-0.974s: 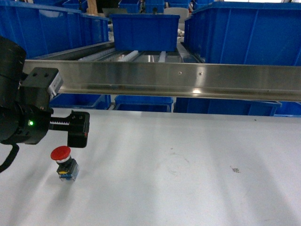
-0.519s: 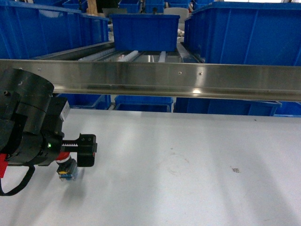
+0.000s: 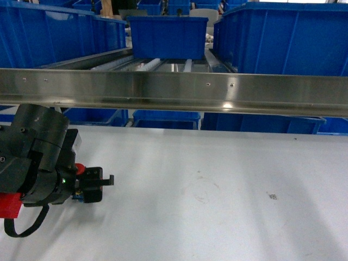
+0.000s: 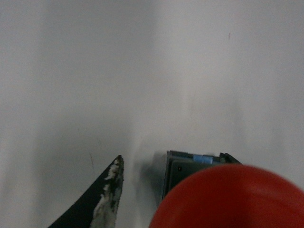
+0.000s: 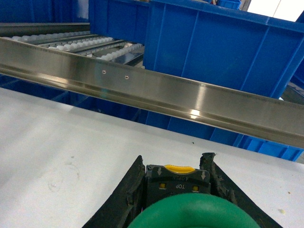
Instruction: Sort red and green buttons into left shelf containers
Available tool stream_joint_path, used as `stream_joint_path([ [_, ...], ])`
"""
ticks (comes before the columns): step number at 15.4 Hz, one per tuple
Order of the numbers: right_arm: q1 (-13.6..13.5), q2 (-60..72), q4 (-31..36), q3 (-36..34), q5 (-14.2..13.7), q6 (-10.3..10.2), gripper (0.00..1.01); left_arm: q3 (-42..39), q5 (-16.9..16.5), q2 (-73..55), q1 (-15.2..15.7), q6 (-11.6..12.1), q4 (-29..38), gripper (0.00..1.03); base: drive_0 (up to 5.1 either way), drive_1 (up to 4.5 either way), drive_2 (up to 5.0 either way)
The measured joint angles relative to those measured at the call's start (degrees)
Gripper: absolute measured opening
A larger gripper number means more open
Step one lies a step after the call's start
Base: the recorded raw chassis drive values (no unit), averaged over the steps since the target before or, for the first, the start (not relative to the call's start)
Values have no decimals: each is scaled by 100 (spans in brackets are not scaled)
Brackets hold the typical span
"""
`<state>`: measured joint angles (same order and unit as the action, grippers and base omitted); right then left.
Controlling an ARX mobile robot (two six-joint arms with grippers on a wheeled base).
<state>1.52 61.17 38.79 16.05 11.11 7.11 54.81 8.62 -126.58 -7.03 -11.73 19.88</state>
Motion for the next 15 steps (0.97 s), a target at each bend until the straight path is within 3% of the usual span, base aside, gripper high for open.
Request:
stream_joint_path([
  [2,0,0,0,0,0,0,29,-52,26,2,24,24,306,34,0,0,0],
  [3,0,0,2,0,0,0,29,-127,15,2,37,146,538,28,0,0,0],
  [5,0,0,2,0,0,0,29,-503,-4,114,142,448,990,28,0,0,0],
  [9,0,0,2,0,0,0,29,-1250,-905,1947,529,1010,1878,28,0,0,0],
  [10,0,0,0,0,0,0,29,-1351,-992,2367,581,1067,2037,28,0,0,0],
  [13,0,0,0,0,0,0,29,-2004,-1180,4562,682,887,1788,28,0,0,0],
  [15,0,0,2,0,-2,0,29,-2365,-837,6000,570,761,1014,28,0,0,0],
])
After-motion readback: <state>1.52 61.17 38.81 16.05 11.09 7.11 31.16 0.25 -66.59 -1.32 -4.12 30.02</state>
